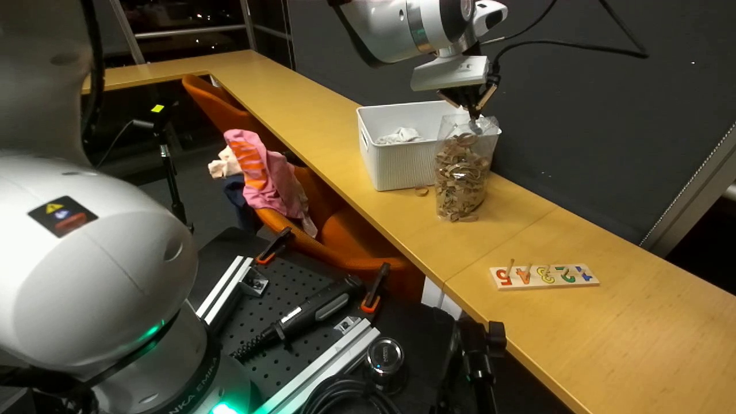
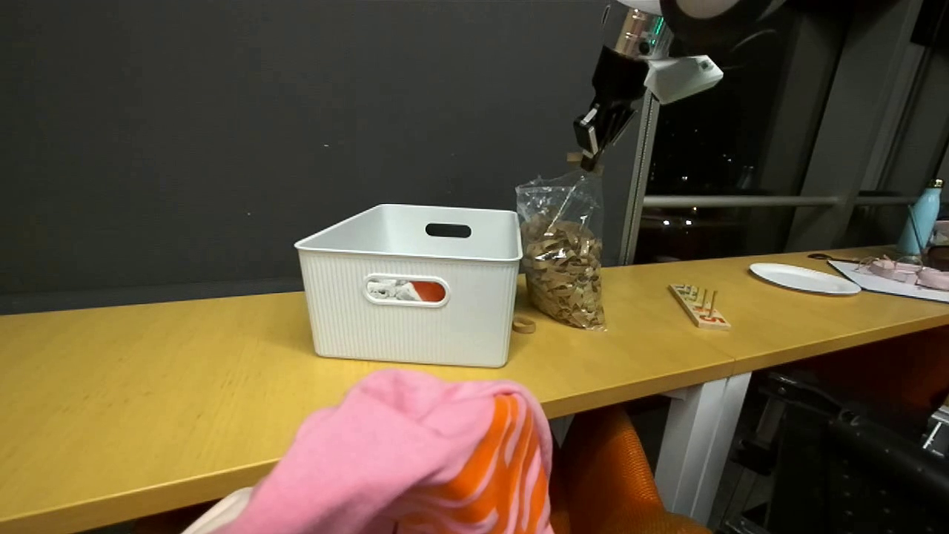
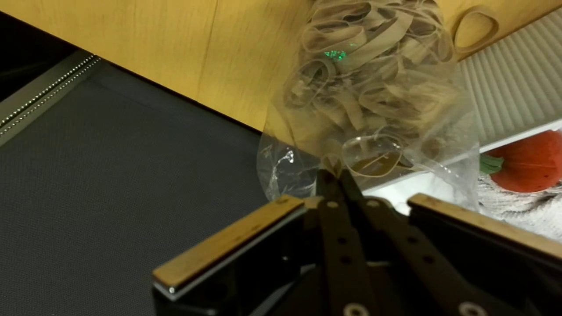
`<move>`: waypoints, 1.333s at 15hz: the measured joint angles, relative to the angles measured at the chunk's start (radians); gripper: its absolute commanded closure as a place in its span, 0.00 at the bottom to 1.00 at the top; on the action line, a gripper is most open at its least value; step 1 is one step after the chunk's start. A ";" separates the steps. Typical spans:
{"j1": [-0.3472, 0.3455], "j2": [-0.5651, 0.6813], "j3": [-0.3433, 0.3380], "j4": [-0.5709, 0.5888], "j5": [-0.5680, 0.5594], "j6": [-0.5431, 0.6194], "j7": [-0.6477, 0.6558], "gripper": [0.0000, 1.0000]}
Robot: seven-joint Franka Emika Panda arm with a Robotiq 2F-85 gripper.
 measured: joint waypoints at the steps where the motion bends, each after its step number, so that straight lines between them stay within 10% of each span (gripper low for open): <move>1: -0.009 0.012 0.005 0.010 0.000 0.000 -0.007 0.99; 20: -0.001 0.108 0.029 0.111 -0.007 -0.002 -0.044 0.99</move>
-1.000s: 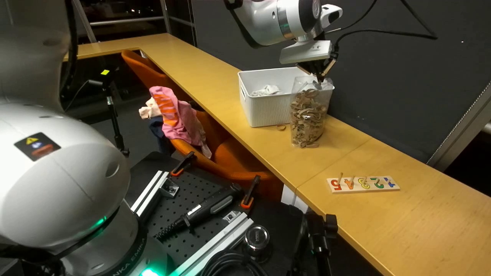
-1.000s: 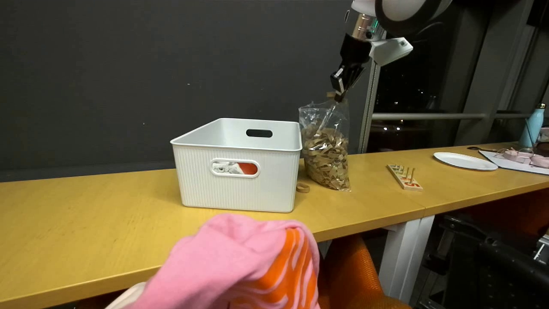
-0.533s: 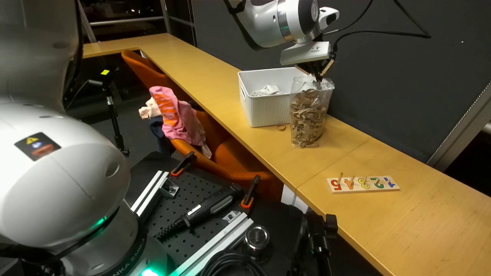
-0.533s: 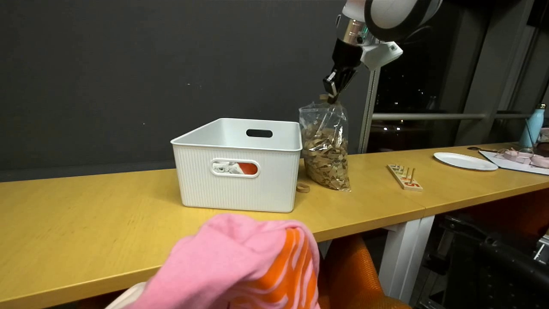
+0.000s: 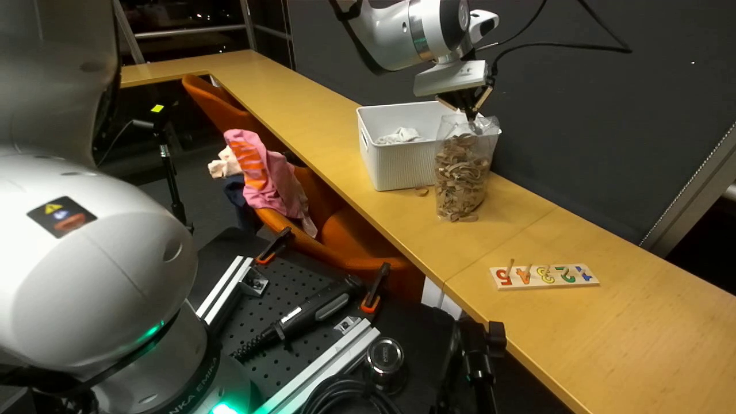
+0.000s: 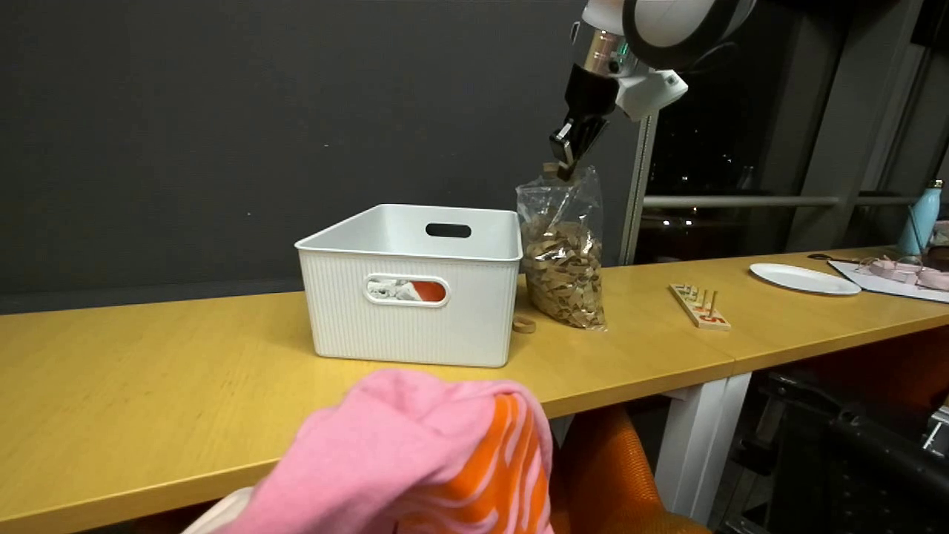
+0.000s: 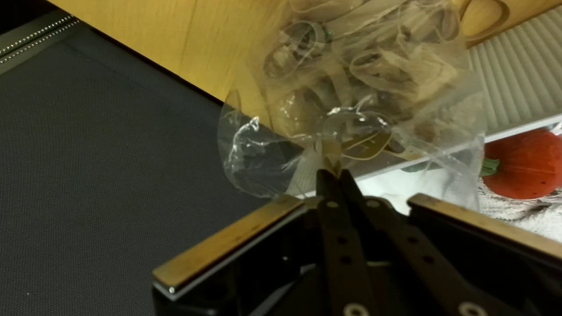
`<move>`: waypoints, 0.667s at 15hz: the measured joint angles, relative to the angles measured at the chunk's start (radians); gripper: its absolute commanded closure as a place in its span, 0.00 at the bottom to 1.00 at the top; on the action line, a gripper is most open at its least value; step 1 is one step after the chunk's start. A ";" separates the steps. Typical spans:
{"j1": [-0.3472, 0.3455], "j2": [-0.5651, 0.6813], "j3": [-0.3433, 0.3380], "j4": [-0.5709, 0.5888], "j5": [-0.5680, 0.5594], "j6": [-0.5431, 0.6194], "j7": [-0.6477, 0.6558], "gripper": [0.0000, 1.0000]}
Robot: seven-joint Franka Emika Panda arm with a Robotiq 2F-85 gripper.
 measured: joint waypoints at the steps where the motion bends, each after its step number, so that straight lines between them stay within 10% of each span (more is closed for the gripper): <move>1: 0.000 -0.001 0.000 0.000 -0.001 0.000 0.000 0.99; 2: 0.000 -0.003 0.000 0.000 -0.005 0.000 0.000 0.99; 3: 0.000 -0.006 0.000 0.000 -0.011 0.000 0.000 0.72; 10: 0.000 -0.012 0.000 0.000 -0.017 0.000 0.001 0.29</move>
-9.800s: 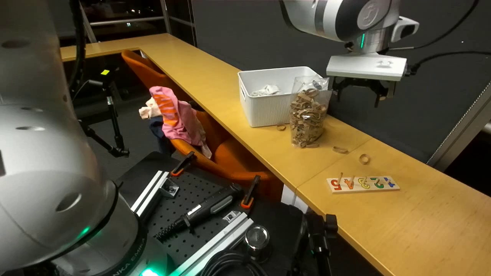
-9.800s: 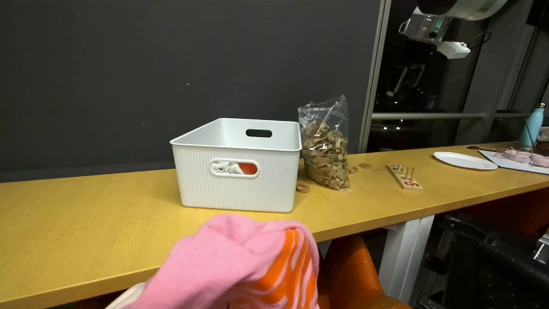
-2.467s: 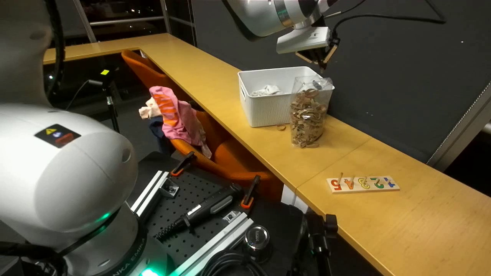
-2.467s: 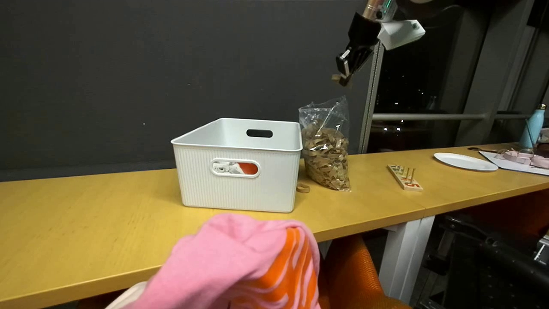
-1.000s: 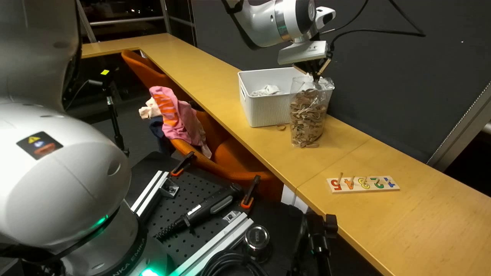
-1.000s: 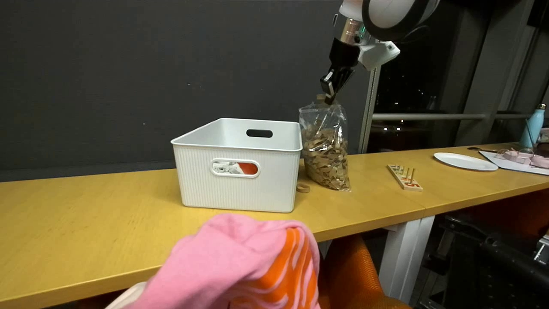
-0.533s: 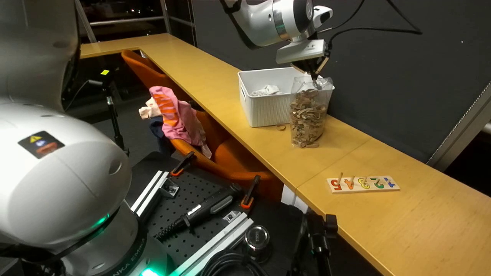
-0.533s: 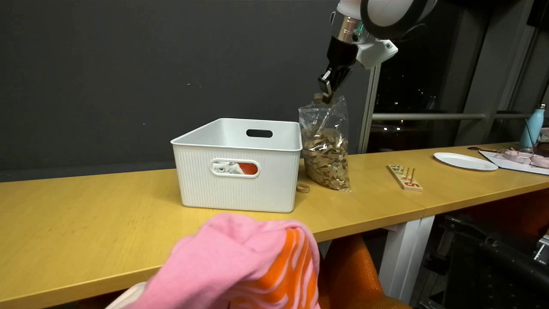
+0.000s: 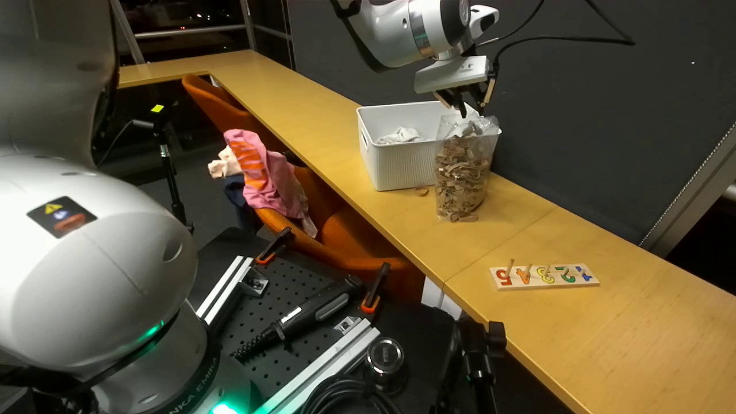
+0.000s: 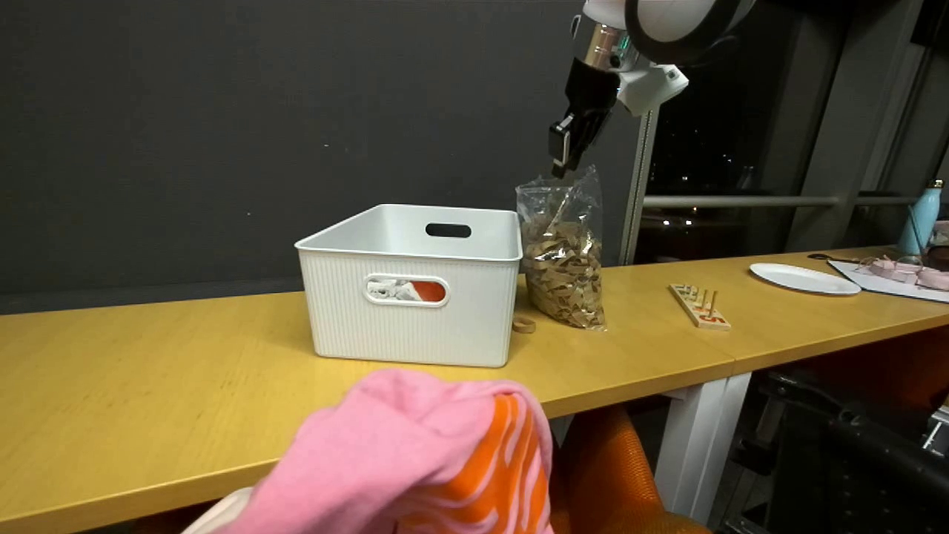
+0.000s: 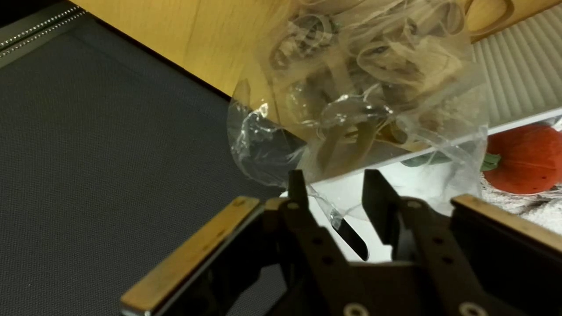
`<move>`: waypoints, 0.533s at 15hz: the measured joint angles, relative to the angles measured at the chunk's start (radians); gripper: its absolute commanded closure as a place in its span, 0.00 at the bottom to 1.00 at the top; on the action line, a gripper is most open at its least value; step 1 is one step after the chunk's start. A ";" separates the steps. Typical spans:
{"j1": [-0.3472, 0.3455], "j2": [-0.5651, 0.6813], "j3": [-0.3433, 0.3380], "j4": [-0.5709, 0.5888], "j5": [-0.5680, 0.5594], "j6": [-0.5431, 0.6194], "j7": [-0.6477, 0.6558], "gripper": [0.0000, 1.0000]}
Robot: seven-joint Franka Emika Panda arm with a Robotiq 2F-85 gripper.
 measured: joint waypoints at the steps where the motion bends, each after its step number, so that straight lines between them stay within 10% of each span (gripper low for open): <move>1: 0.000 -0.001 0.000 0.000 0.000 0.000 0.000 0.20; 4: -0.002 -0.015 -0.001 -0.008 0.001 0.000 0.003 0.01; 8: -0.005 -0.086 -0.008 -0.077 -0.001 0.000 0.013 0.00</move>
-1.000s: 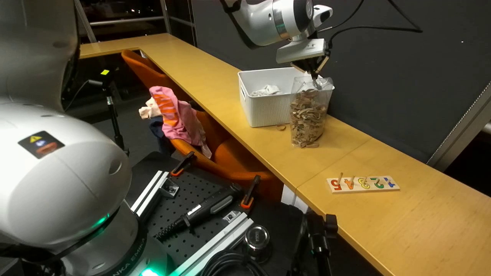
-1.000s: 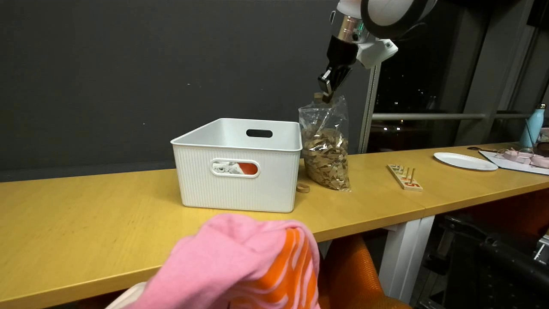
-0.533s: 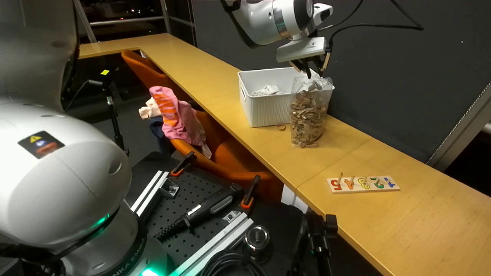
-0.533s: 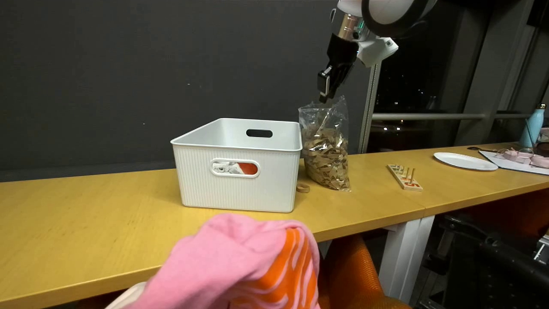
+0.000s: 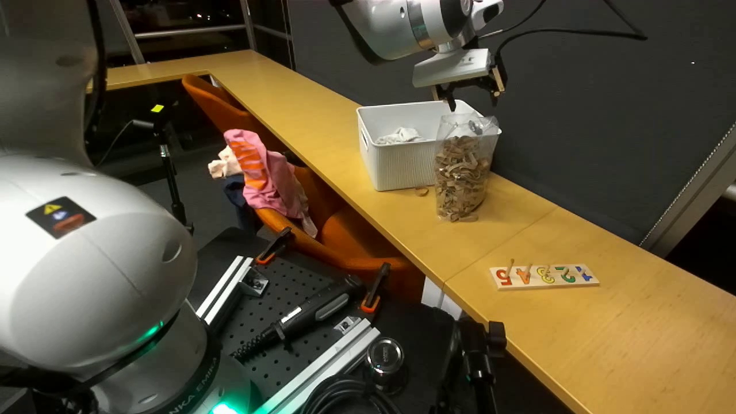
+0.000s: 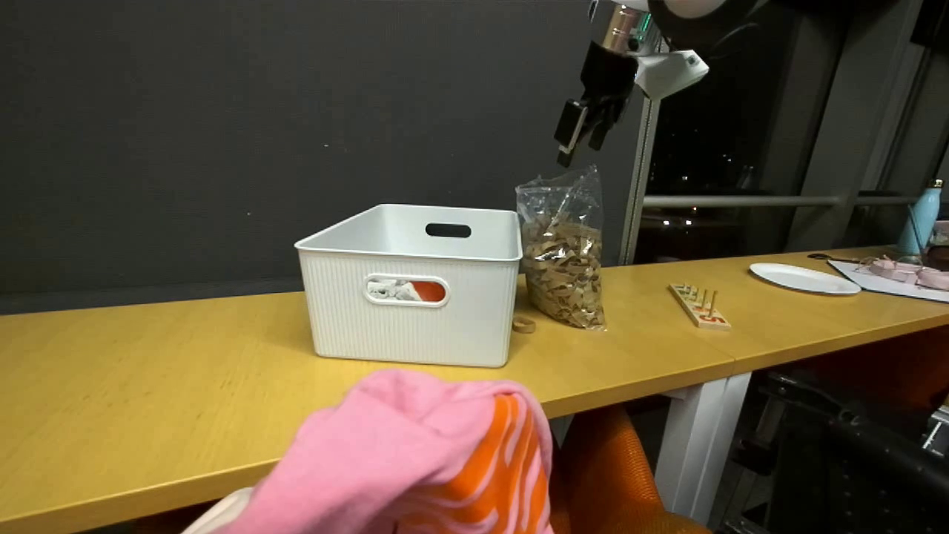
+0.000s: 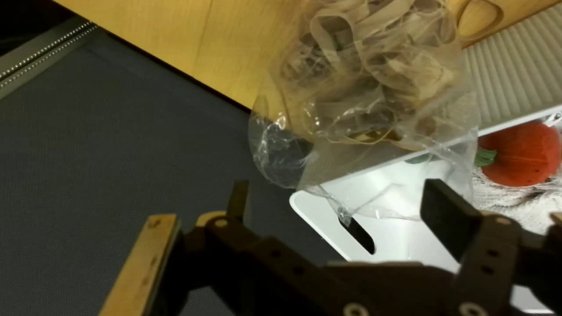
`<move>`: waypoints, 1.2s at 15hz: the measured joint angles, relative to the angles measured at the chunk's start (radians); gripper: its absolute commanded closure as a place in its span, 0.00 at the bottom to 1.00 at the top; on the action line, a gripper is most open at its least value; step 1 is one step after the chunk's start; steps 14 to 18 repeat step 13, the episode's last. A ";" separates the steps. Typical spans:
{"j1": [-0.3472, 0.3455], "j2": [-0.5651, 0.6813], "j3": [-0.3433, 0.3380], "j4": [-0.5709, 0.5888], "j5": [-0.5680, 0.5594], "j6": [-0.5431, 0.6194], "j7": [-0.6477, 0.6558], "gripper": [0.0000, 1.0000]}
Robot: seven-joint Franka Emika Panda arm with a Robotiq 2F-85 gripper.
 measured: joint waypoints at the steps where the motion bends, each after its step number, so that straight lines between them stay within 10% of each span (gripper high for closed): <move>1: -0.004 -0.021 -0.001 -0.022 0.000 0.000 0.003 0.00; 18: -0.118 -0.186 -0.002 -0.260 0.002 -0.067 0.015 0.00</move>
